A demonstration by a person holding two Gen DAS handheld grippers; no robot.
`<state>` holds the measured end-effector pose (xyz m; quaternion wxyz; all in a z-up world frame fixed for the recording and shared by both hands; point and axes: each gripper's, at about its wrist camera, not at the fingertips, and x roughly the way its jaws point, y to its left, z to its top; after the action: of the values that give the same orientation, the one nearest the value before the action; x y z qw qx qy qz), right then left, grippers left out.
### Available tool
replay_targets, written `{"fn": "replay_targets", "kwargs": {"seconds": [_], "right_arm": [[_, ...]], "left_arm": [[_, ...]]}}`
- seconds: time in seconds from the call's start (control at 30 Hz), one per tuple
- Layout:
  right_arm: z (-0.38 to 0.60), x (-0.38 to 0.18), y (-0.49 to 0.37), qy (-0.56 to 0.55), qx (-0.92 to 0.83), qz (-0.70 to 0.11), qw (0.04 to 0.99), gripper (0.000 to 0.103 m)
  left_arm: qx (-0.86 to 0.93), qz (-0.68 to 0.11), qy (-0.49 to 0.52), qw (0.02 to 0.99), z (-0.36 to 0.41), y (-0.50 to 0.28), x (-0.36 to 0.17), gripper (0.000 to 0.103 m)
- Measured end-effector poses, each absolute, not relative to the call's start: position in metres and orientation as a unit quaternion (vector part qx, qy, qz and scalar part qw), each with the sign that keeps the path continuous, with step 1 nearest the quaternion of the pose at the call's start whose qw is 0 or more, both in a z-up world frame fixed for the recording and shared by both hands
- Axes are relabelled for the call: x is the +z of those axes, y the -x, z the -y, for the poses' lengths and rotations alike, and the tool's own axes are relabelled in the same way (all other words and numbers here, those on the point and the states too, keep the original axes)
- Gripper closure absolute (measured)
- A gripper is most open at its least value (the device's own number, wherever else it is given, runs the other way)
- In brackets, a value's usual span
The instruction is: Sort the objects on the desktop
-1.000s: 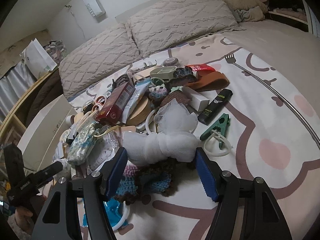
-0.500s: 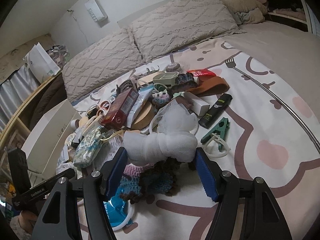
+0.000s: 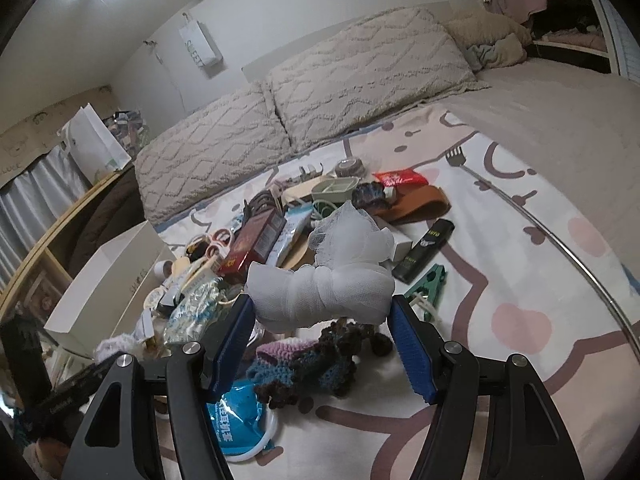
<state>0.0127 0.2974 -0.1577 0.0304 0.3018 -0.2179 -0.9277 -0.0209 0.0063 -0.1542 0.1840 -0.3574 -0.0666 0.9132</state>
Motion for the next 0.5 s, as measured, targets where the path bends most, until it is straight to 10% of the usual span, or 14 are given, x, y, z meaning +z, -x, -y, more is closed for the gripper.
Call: {"fn": "replay_targets", "kwargs": {"seconds": [0.5], "right_arm": [[-0.274,-0.162,-0.040,-0.321,-0.925,0.193,0.062,0.034]], "left_arm": [[0.910,0.014,0.382,0.162,-0.020,-0.017,-0.173,0.033]]}}
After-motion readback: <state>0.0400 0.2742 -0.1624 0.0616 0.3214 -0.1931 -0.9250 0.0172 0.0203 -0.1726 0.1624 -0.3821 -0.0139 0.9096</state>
